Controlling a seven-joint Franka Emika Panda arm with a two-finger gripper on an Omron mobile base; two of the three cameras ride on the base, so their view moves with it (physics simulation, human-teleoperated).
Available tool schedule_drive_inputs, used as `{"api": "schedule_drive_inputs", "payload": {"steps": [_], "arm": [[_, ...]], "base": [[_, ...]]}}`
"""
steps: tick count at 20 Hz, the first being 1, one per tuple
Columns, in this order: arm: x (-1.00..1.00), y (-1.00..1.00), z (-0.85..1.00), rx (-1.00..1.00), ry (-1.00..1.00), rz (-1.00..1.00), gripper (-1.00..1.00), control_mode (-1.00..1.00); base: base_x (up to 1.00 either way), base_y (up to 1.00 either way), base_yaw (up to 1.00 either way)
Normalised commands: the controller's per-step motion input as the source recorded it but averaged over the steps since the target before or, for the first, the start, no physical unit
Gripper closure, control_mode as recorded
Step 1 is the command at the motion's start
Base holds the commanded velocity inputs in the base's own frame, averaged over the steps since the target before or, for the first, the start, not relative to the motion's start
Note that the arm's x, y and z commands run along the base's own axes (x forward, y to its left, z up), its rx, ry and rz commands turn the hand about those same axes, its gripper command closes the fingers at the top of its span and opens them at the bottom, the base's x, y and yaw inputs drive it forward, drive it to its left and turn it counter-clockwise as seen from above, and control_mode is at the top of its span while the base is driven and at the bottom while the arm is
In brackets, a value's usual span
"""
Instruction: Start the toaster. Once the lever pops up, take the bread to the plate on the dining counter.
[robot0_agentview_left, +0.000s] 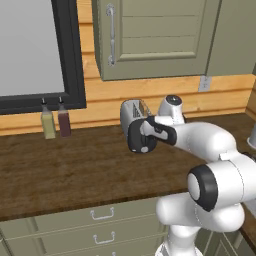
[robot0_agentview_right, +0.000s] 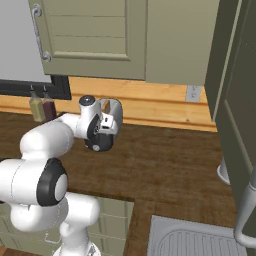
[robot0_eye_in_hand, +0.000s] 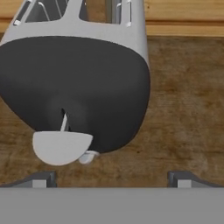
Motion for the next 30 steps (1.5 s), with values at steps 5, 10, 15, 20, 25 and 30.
{"api": "schedule_drive_inputs", "payload": {"steps": [5,10,15,20,25,30], "arm": [[0.12,0.00,0.00,0.00,0.00,0.00,-1.00,-1.00],[0.03,0.00,-0.01,0.00,0.00,0.00,-1.00,-1.00],[0.01,0.00,-0.22,0.00,0.00,0.00,-1.00,-1.00],[0.00,0.00,-0.27,0.00,0.00,0.00,-1.00,-1.00],[0.00,0.00,-0.20,0.00,0.00,0.00,-1.00,-1.00],[0.00,0.00,-0.11,0.00,0.00,0.00,-1.00,-1.00]], "base": [[0.00,0.00,0.00],[0.00,0.00,0.00],[0.00,0.00,0.00],[0.00,0.00,0.00],[0.00,0.00,0.00],[0.00,0.00,0.00]]}}
